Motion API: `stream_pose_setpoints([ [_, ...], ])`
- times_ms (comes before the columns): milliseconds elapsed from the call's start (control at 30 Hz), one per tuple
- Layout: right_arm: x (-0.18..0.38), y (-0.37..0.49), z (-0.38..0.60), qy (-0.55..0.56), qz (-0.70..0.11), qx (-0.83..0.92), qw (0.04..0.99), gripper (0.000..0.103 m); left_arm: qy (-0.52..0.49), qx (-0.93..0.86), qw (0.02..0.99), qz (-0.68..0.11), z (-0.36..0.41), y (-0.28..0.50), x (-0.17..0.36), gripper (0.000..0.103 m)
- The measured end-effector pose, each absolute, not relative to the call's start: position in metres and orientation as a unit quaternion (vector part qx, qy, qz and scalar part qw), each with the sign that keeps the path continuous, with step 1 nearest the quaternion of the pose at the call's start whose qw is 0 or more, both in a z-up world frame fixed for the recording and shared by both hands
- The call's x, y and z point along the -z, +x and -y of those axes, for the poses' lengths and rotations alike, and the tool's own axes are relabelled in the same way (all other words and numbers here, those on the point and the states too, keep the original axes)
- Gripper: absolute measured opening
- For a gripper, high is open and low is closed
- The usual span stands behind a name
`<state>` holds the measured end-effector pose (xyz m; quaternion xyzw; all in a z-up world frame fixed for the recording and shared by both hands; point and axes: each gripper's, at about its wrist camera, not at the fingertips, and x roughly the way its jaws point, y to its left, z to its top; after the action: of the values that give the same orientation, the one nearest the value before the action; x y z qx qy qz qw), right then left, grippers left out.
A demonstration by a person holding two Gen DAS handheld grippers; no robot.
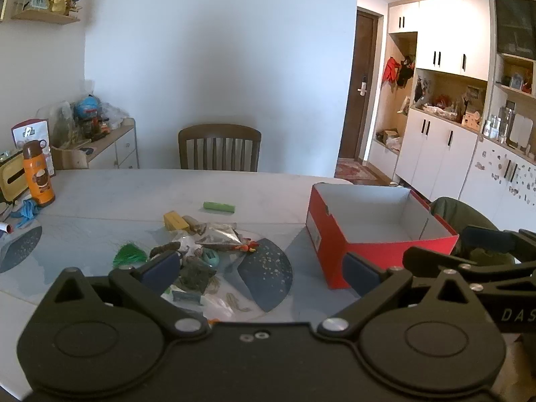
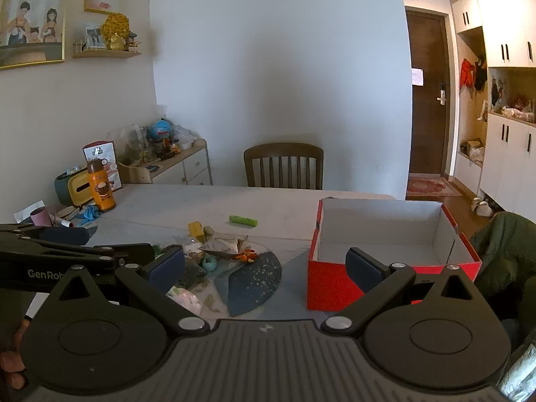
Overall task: Organize objects
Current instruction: 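Move both tools toward the pile of items on the table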
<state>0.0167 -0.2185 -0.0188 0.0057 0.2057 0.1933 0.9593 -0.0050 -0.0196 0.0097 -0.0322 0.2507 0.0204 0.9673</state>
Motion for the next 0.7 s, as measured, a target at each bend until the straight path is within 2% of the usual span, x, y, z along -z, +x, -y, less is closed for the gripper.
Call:
stream_pose_setpoints([
  [433,0.02,0.038,0.192,-0.01,-0.211,-0.196,0.958,0.103,-0.059,-0.009,0.964,-0.259,-0.013,0.018,-0.003,0.103],
  [700,0.029,0.069,0.16,-0.018,-0.249,-0.21,0.945,0.103,-0.071,-0.008,0.953,-0.294,-0.044,0.047,0.012,0.102],
])
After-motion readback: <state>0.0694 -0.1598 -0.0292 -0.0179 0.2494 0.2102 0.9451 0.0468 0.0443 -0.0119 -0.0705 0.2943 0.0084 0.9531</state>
